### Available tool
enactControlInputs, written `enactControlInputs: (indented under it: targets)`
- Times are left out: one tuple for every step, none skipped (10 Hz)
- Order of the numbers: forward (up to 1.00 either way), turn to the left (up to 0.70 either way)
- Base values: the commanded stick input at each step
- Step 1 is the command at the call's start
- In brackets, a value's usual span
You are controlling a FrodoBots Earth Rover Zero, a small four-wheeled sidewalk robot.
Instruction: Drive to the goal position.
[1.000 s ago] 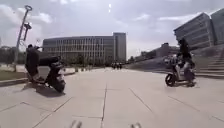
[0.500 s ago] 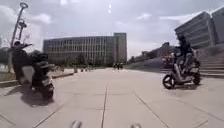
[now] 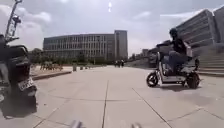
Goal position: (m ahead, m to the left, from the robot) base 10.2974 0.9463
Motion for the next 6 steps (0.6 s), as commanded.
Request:
enactControlInputs:
  targets:
    - [0.99,0.04]
    - [0.99,0.04]
    - [0.99,0.04]
    - [0.99,0.04]
    - [0.99,0.04]
    - [0.99,0.04]
